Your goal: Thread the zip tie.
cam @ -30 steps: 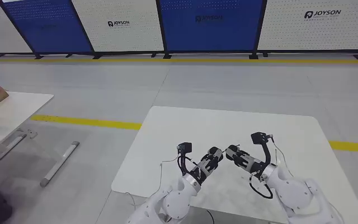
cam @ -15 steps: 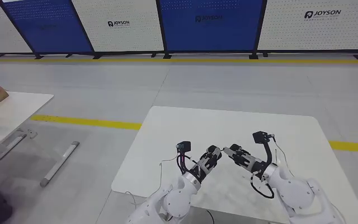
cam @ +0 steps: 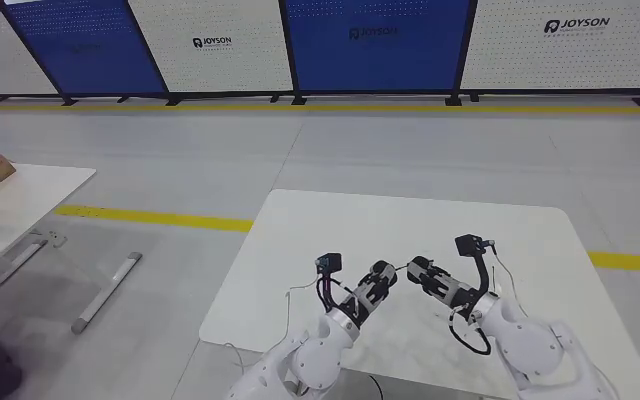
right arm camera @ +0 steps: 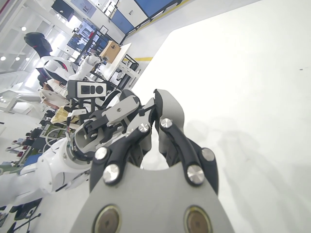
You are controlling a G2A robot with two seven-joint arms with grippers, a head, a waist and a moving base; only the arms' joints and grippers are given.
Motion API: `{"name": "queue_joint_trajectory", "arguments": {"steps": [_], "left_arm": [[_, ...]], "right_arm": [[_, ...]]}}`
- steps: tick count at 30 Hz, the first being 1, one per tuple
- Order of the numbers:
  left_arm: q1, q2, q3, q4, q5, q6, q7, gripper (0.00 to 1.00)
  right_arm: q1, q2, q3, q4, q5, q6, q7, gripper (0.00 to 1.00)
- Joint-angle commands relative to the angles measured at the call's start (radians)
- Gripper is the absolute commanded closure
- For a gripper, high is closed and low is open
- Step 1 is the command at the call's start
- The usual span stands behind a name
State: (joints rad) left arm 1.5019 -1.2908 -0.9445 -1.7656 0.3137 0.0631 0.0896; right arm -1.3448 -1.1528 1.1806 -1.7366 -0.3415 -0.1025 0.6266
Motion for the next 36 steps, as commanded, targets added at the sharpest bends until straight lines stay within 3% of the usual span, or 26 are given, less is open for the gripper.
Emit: {"name": "queue_joint_trajectory", "arguments": {"steps": [1,9,11,12,13,14,16,17,18,19,20,21,22,23,26,36], "left_arm": [[0.001,0.000,0.000,-0.002,0.004,-0.006,-0.004,1.00],[0.006,0.000,-0.011,-0.008,-0.003,-0.016,0.000,1.00],[0.005,0.000,-0.012,-0.007,-0.005,-0.015,-0.001,0.56],[0.004,0.000,-0.012,-0.006,0.001,-0.015,-0.005,0.19],[0.004,0.000,-0.012,-0.005,0.006,-0.018,-0.007,0.01],[0.005,0.000,-0.013,-0.005,0.008,-0.019,-0.008,0.00],[0.006,0.000,-0.013,-0.005,0.009,-0.022,-0.009,0.02],[0.006,0.000,-0.014,-0.005,0.009,-0.023,-0.009,0.11],[0.006,0.000,-0.014,-0.005,0.009,-0.024,-0.009,0.25],[0.007,0.000,-0.015,-0.005,0.010,-0.025,-0.009,0.52],[0.007,0.000,-0.015,-0.004,0.010,-0.026,-0.010,0.67],[0.007,0.000,-0.015,-0.004,0.010,-0.026,-0.010,0.75],[0.007,0.000,-0.016,-0.003,0.011,-0.025,-0.011,0.89],[0.006,0.000,-0.017,-0.002,0.012,-0.024,-0.011,0.95],[0.004,-0.001,-0.019,-0.001,0.008,-0.021,-0.009,1.00],[-0.001,-0.004,-0.029,-0.005,-0.007,-0.017,-0.006,1.00]], "right_arm": [[0.003,0.000,-0.004,-0.002,-0.006,0.001,0.006,1.00],[0.015,-0.001,-0.019,-0.004,-0.020,0.011,0.009,1.00],[0.015,-0.001,-0.019,-0.005,-0.022,0.014,0.006,1.00],[0.014,-0.001,-0.019,-0.006,-0.024,0.016,0.004,1.00],[0.014,-0.001,-0.018,-0.007,-0.028,0.020,0.002,1.00],[0.013,-0.001,-0.017,-0.008,-0.029,0.023,0.001,1.00],[0.012,-0.001,-0.015,-0.007,-0.027,0.028,-0.003,1.00],[0.012,-0.001,-0.015,-0.006,-0.024,0.030,-0.004,1.00],[0.013,-0.001,-0.015,-0.006,-0.023,0.031,-0.005,1.00],[0.013,-0.001,-0.015,-0.006,-0.021,0.031,-0.005,1.00],[0.013,-0.001,-0.014,-0.005,-0.021,0.031,-0.006,1.00],[0.013,-0.001,-0.014,-0.005,-0.019,0.031,-0.008,1.00],[0.013,-0.001,-0.013,-0.005,-0.018,0.032,-0.010,1.00],[0.014,-0.002,-0.013,-0.004,-0.015,0.033,-0.012,1.00],[0.014,-0.002,-0.011,-0.004,-0.012,0.033,-0.014,1.00],[0.020,-0.001,-0.006,-0.001,-0.003,0.035,-0.014,1.00]]}}
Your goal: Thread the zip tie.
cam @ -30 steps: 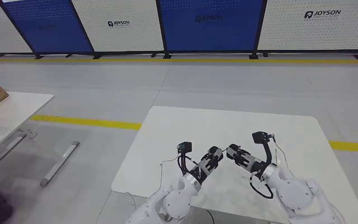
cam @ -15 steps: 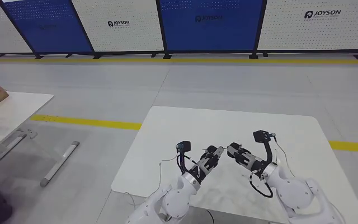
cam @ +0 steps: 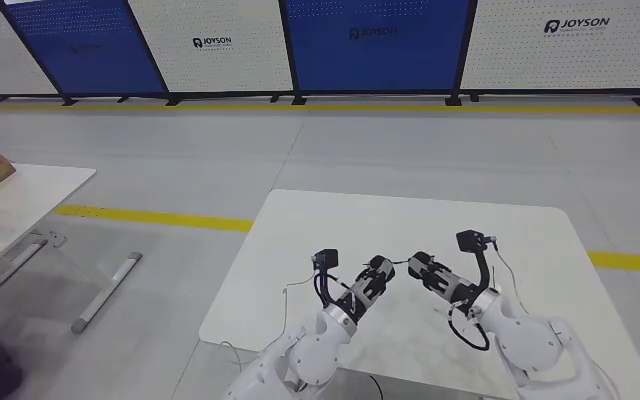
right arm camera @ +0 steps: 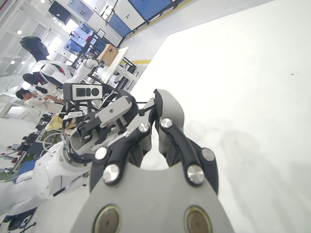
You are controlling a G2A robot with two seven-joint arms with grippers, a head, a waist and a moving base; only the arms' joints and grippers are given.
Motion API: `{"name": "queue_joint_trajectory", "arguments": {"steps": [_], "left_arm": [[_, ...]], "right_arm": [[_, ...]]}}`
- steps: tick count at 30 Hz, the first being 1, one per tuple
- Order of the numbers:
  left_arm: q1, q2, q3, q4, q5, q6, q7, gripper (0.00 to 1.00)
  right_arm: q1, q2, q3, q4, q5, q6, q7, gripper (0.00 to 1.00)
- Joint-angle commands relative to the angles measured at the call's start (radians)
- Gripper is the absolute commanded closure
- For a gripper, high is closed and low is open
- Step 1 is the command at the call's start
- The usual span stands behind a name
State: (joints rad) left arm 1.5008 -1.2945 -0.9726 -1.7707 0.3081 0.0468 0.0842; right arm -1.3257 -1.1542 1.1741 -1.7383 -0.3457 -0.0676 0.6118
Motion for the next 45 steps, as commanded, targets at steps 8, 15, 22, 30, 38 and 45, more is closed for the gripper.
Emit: {"name": "queue_joint_trajectory", "arguments": {"steps": [8,15,22,30,38,45], "left_arm": [[-0.001,-0.001,-0.003,0.002,-0.005,-0.008,-0.010,1.00],[-0.006,-0.006,0.004,0.000,-0.010,-0.003,0.004,1.00],[-0.005,-0.013,0.001,0.000,-0.054,0.005,0.042,1.00],[-0.006,-0.016,-0.001,-0.003,-0.068,0.011,0.053,1.00],[-0.006,-0.016,-0.001,-0.003,-0.068,0.011,0.053,1.00],[-0.006,-0.016,-0.001,-0.003,-0.068,0.011,0.053,1.00]], "right_arm": [[0.004,0.001,0.001,-0.002,-0.001,-0.003,0.006,1.00],[0.000,0.003,0.012,0.002,0.019,-0.026,0.023,0.00],[-0.019,0.014,0.039,-0.003,-0.001,-0.046,0.070,0.00],[-0.030,0.020,0.053,-0.008,-0.024,-0.049,0.109,0.00],[-0.030,0.020,0.053,-0.008,-0.024,-0.049,0.109,0.00],[-0.030,0.020,0.053,-0.008,-0.024,-0.049,0.109,0.00]]}}
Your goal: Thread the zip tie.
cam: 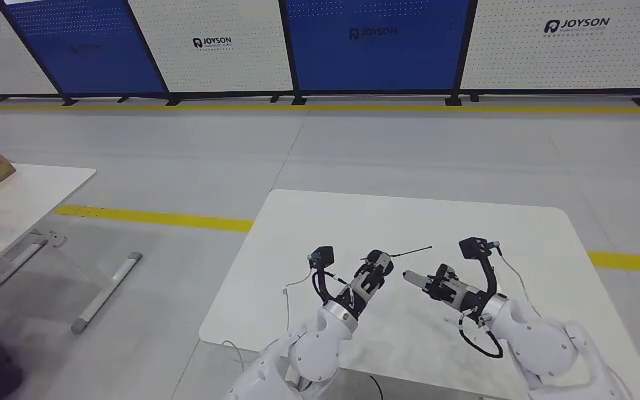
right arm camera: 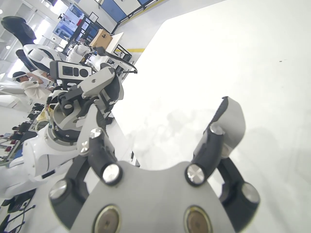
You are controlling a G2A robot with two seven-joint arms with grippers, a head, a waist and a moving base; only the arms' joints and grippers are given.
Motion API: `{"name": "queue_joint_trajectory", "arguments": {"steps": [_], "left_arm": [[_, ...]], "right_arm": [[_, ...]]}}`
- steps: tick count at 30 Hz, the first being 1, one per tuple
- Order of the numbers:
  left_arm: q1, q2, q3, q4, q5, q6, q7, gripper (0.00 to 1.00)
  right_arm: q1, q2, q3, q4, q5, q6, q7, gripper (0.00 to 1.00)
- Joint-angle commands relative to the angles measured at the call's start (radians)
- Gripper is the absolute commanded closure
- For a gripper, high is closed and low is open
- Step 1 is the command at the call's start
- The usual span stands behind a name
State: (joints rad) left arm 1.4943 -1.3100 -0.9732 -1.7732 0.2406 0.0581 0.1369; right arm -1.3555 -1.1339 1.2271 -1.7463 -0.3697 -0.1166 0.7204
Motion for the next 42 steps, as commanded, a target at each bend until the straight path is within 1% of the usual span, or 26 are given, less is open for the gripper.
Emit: {"name": "queue_joint_trajectory", "arguments": {"steps": [1,31,34,35,37,38,40,42], "left_arm": [[0.000,0.000,0.000,0.000,0.000,0.000,0.000,1.00],[0.000,0.000,0.000,0.000,0.000,0.000,0.000,1.00],[-0.001,0.000,-0.001,0.000,-0.003,-0.002,-0.001,1.00],[-0.002,-0.001,-0.002,-0.001,-0.006,-0.002,-0.002,1.00],[-0.003,-0.002,-0.003,-0.005,-0.013,-0.003,-0.004,1.00],[-0.003,-0.002,-0.004,-0.009,-0.021,-0.004,-0.009,1.00],[-0.003,-0.003,-0.006,-0.016,-0.049,-0.003,-0.031,1.00],[-0.004,-0.003,-0.012,-0.023,-0.086,0.011,-0.065,1.00]], "right_arm": [[0.000,0.000,0.000,0.000,0.000,0.000,0.000,0.00],[-0.001,0.000,0.000,0.000,-0.002,0.000,-0.005,0.00],[-0.006,0.004,-0.002,-0.009,-0.153,0.031,-0.067,0.00],[-0.009,0.004,-0.010,-0.013,-0.184,0.044,-0.081,0.00],[-0.004,0.004,-0.008,-0.008,-0.205,0.051,-0.092,0.00],[0.003,0.006,-0.006,-0.006,-0.248,0.055,-0.097,0.00],[0.006,0.006,-0.011,-0.007,-0.289,0.061,-0.103,0.00],[0.020,0.006,-0.018,0.003,-0.292,0.057,-0.068,0.00]]}}
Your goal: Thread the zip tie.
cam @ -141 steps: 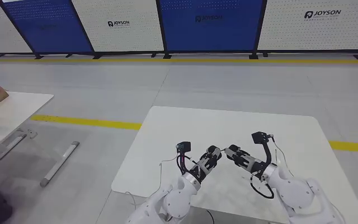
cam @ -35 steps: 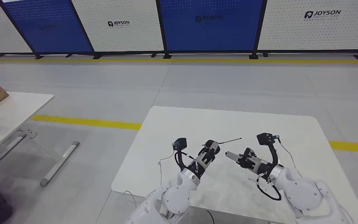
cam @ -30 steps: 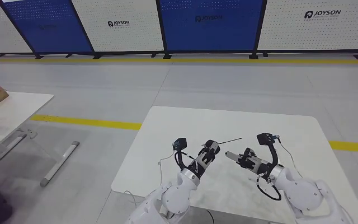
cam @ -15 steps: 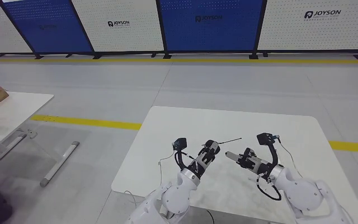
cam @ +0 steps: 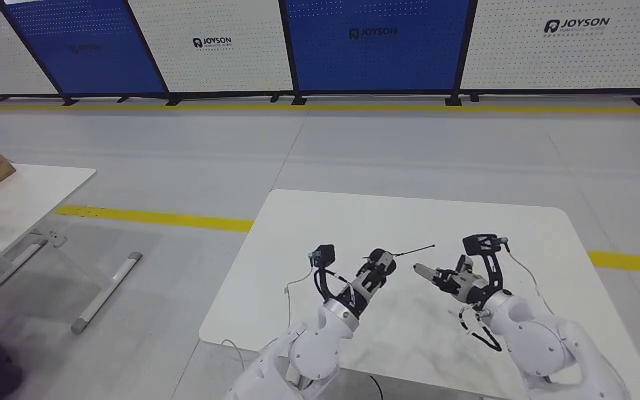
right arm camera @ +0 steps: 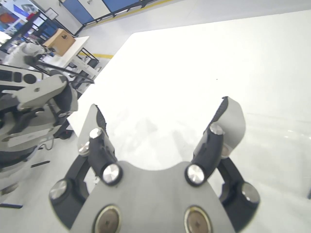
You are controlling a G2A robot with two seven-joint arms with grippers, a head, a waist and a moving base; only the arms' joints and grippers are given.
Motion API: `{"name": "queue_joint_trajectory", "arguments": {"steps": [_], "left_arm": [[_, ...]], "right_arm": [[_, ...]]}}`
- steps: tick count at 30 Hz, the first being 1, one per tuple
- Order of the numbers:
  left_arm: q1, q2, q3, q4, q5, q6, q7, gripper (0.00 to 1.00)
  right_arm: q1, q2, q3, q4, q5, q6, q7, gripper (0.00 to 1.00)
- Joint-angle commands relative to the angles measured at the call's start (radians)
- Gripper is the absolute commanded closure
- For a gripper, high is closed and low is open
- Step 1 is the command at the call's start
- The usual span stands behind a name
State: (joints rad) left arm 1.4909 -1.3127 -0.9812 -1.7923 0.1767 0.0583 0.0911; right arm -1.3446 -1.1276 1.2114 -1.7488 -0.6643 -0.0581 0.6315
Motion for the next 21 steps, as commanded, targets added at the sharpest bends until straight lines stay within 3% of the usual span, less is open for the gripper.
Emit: {"name": "queue_joint_trajectory", "arguments": {"steps": [1,12,14,17,21], "left_arm": [[-0.001,0.000,-0.004,-0.004,-0.022,0.010,-0.019,1.00],[-0.001,0.000,-0.004,-0.004,-0.022,0.010,-0.019,1.00],[-0.001,0.000,-0.004,-0.004,-0.022,0.010,-0.019,1.00],[-0.001,0.000,-0.002,-0.001,-0.025,0.005,-0.030,1.00],[0.003,0.001,-0.007,-0.008,-0.062,-0.011,-0.068,1.00]], "right_arm": [[0.015,-0.001,-0.004,0.009,0.013,-0.002,0.029,0.00],[0.016,-0.002,-0.006,0.010,0.024,-0.006,0.033,0.00],[0.011,0.000,-0.013,0.013,-0.041,-0.008,0.004,0.00],[0.015,-0.002,-0.030,0.027,-0.051,-0.012,0.007,0.00],[0.031,-0.005,-0.064,0.057,-0.151,0.020,0.007,0.00]]}}
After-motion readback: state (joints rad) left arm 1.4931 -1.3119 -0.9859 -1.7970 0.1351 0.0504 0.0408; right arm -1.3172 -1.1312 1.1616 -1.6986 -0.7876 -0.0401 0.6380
